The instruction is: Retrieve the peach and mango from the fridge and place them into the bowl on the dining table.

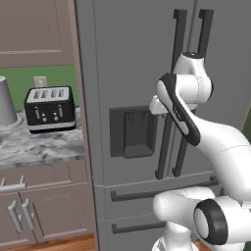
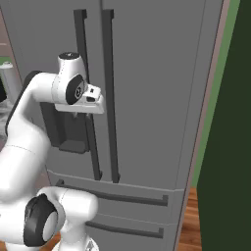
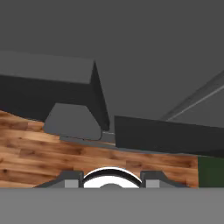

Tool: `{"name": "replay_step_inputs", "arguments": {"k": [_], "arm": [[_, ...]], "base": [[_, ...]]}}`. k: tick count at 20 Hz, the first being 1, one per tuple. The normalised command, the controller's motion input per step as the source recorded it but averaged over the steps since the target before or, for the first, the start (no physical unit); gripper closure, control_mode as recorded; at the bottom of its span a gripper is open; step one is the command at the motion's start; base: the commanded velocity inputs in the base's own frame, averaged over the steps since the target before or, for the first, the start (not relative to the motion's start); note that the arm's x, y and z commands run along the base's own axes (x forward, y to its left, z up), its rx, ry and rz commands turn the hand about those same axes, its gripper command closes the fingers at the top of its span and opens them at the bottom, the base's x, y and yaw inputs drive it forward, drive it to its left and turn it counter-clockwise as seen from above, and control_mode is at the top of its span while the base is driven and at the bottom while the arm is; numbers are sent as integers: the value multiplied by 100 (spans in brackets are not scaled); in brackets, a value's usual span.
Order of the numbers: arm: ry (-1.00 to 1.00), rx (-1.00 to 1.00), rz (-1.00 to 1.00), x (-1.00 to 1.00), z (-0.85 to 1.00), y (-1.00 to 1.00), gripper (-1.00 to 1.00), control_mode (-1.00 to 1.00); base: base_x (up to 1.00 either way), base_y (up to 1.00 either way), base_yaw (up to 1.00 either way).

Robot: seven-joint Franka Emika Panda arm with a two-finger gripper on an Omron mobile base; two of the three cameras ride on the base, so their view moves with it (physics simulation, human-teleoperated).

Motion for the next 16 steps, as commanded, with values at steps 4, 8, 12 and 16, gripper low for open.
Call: {"name": "replay_step_inputs", "arguments": {"k": [4,8,12,16], "arm": [[-4,0,0,-33,0,-11,-100,-100],[-18,0,-2,-76,-6,-36,-100,-100],[-17,0,-2,-66,-10,-28,-100,-100],[-12,0,-3,-48,-19,-25,-100,-100]], "base": [[0,0,0],[0,0,0],[0,0,0],[0,0,0]]}}
